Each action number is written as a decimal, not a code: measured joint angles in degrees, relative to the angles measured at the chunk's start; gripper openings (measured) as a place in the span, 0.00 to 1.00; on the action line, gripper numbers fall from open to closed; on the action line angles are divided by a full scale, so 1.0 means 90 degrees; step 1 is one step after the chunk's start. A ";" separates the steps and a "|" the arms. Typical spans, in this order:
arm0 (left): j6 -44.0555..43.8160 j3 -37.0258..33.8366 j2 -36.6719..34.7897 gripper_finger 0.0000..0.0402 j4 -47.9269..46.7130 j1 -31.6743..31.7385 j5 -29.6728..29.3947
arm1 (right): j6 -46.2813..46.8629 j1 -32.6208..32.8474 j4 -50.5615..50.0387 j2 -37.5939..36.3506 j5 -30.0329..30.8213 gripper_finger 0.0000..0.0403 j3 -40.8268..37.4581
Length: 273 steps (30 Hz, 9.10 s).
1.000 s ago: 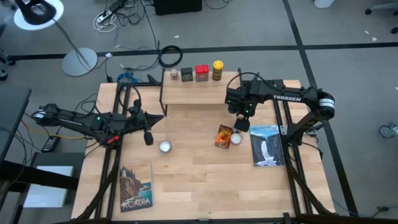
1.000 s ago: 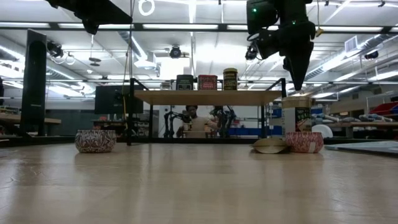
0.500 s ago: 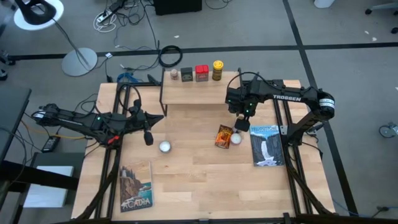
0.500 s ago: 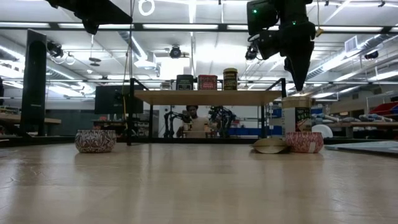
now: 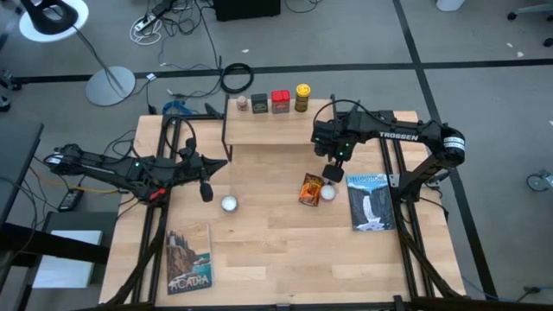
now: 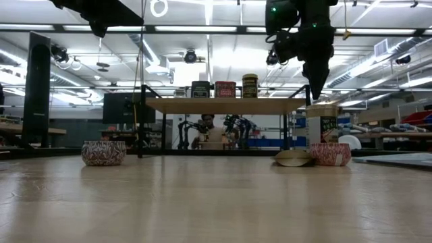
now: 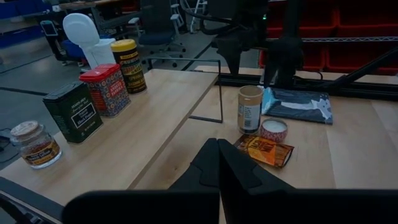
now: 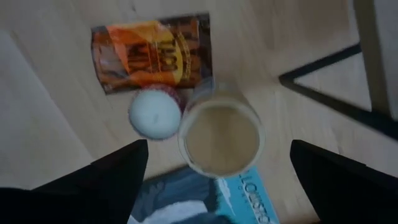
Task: Shelf spices
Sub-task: Put the gold seasoning bottle on the shelf
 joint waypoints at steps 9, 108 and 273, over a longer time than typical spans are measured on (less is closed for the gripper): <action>0.0000 0.0000 -0.0001 0.00 0.0000 -0.0001 0.0000 | 0.0183 0.0058 0.0033 0.0000 -0.0003 0.98 0.0000; 0.0015 0.0000 -0.0002 0.00 0.0000 0.0000 0.0000 | 0.1175 0.0049 0.0463 0.0007 0.0482 0.89 -0.0510; -0.0046 0.0002 0.0000 0.00 0.0017 0.0000 -0.0005 | -0.1573 -0.2779 0.0171 0.1253 0.0372 0.72 0.3308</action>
